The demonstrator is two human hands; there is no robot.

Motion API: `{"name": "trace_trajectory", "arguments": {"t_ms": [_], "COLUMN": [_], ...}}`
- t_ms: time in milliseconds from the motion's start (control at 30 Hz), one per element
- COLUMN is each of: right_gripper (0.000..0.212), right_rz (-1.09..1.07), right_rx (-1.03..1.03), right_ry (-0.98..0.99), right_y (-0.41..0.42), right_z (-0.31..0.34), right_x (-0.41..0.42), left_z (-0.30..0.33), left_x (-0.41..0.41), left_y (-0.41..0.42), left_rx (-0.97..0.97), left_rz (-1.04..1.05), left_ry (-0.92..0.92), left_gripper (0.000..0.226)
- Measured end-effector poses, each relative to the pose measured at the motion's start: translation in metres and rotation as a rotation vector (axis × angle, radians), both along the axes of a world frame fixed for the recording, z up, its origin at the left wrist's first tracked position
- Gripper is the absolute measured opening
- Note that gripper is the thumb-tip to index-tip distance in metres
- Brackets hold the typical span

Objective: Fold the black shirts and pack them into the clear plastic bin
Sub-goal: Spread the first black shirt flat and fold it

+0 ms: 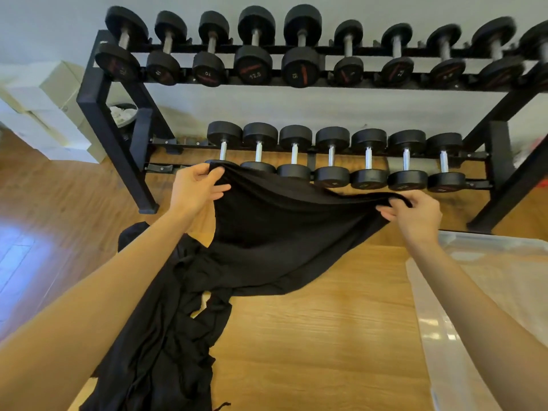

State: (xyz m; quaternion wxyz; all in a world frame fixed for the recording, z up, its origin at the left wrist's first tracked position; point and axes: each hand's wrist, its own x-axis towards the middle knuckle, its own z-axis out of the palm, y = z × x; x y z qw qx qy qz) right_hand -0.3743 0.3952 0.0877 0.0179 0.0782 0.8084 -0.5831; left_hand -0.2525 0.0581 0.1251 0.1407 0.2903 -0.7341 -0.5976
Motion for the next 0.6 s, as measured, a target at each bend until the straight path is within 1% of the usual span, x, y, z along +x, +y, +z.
{"name": "trace_trajectory", "arguments": {"t_ms": [67,167,300,433,600], "right_gripper": [0.015,0.015,0.018,0.019,0.016], "right_rz": [0.006,0.008,-0.003,-0.009,-0.008], "right_rx": [0.003,0.041,0.151,0.049,0.009], "right_ry": [0.070,0.160,0.301,0.385,0.465], "right_y": [0.000,-0.002,-0.005,-0.008,-0.006], "right_z": [0.011,0.028,0.049,0.068,0.083], "right_x": [-0.014,-0.033,-0.053,-0.064,-0.071], "left_z": [0.009,0.024,0.043,0.061,0.079], "left_x": [-0.016,-0.037,-0.056,-0.069,-0.075], "left_y": [-0.001,-0.004,-0.007,-0.009,-0.011], "left_rx": [-0.037,-0.095,-0.118,-0.135,-0.134], "left_rz": [0.015,-0.008,-0.028,-0.028,-0.015], "left_ry": [0.023,0.063,0.169,0.264,0.345], "left_gripper": [0.008,0.023,0.028,0.025,0.024]}}
